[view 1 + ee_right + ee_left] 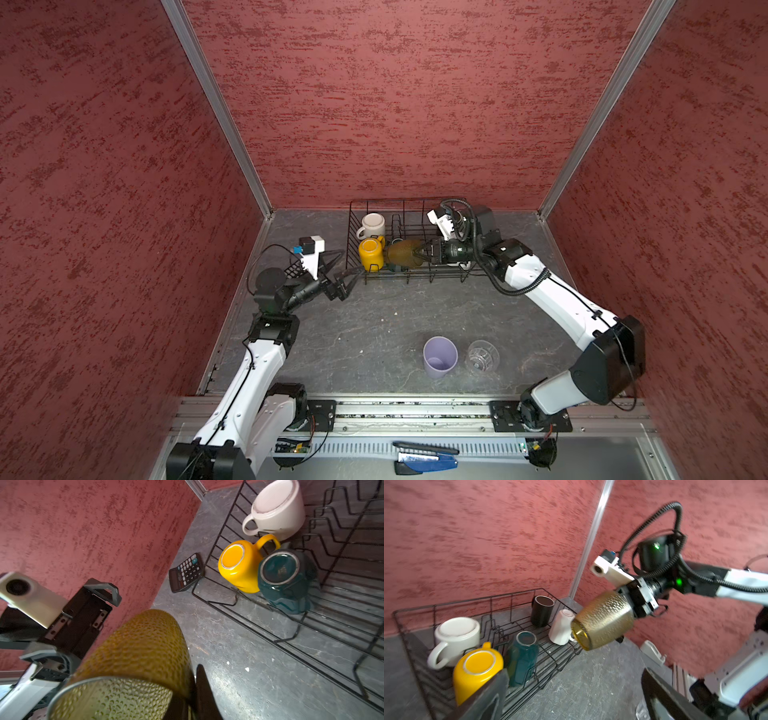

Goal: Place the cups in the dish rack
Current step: 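Grasp the olive glass with the right gripper and lift it toward the left gripper, then close the left gripper on the olive glass while the right gripper holds it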

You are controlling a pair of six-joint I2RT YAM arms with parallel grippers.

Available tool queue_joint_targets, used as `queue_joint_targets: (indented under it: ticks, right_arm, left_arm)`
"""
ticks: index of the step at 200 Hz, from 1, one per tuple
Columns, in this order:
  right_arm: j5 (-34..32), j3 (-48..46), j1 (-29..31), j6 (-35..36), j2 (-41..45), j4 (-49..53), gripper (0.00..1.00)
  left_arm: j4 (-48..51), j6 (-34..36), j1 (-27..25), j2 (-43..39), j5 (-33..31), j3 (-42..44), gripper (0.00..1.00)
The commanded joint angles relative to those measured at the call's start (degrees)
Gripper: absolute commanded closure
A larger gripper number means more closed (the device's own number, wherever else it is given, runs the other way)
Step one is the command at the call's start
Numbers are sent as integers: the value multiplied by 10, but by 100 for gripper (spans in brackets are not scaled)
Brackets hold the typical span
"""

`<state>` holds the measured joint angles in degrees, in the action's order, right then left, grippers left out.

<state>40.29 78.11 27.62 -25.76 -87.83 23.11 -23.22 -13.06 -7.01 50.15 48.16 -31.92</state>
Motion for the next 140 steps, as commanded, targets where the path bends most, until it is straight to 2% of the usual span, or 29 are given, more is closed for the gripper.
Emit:
queue_joint_targets:
  ticks: [1,33,71,140]
  right_arm:
    - [101,-11,2,-37,4,-76,100]
    - [135,-16,3,-47,8,-102,100]
    - [171,-26,6,-50,16,-120,100]
    - [189,-24,27,-35,12,-104,100]
  left_arm:
    - [-36,119,-47,10,-7,-4,0]
    - [-105,136,-64,53,-1,-2,0]
    - [-113,155,-71,99,20,-20,0]
    - [-172,140,-72,145,42,-42,0]
